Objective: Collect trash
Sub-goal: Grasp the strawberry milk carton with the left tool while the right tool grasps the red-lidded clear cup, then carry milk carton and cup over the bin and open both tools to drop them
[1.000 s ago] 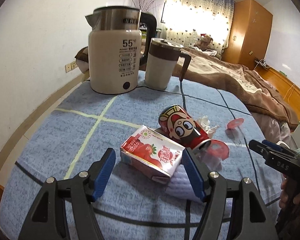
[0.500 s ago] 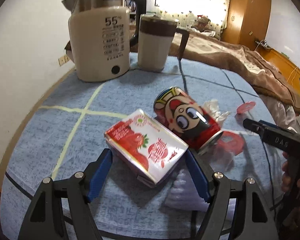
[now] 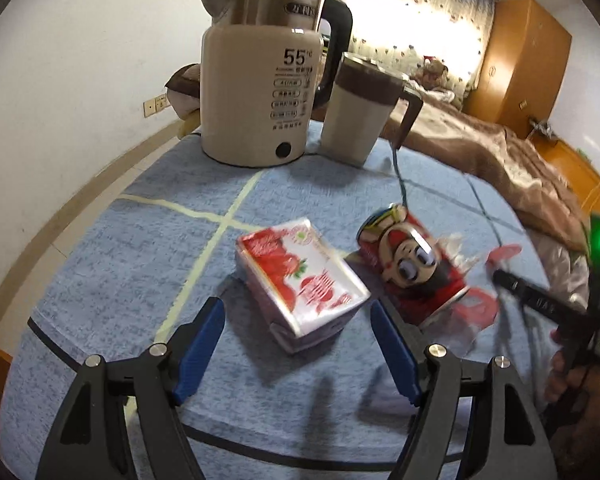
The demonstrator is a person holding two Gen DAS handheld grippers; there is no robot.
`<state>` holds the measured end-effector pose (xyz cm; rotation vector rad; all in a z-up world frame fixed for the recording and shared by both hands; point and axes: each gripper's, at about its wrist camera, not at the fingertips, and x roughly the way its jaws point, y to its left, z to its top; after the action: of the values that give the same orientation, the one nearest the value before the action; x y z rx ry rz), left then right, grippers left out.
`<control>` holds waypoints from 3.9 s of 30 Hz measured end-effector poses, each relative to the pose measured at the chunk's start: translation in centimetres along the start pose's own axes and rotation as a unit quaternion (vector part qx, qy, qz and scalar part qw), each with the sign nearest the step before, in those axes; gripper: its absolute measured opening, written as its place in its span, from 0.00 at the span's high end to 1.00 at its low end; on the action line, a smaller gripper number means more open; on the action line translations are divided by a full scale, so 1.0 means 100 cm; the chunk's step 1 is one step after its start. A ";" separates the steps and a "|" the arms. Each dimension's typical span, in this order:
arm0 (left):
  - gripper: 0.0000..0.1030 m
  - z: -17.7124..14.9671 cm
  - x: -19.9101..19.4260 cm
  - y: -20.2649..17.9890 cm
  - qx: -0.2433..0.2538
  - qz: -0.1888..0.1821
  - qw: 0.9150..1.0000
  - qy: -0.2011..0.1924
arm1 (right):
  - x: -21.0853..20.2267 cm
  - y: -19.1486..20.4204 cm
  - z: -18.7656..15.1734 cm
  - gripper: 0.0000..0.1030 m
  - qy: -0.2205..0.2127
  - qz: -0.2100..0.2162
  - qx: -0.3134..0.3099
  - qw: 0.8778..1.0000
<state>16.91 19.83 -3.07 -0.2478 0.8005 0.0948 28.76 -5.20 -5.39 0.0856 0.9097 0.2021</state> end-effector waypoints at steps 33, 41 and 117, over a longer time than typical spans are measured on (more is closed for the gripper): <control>0.44 0.009 0.022 -0.028 0.003 0.042 0.999 -0.005 | -0.019 -0.011 -0.010 0.74 -0.009 0.022 0.020 1.000; 0.44 0.002 0.003 -0.060 0.029 0.004 1.000 -0.008 | -0.047 -0.013 -0.015 0.75 -0.031 0.020 0.012 0.999; 0.34 -0.095 -0.006 -0.401 0.260 -0.216 0.940 0.054 | -0.168 -0.285 -0.119 0.58 -0.030 -0.138 0.187 0.972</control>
<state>16.93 -21.36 -1.61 0.0789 0.8346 -0.5449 13.28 -36.72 -4.22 0.3107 0.8805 -0.2324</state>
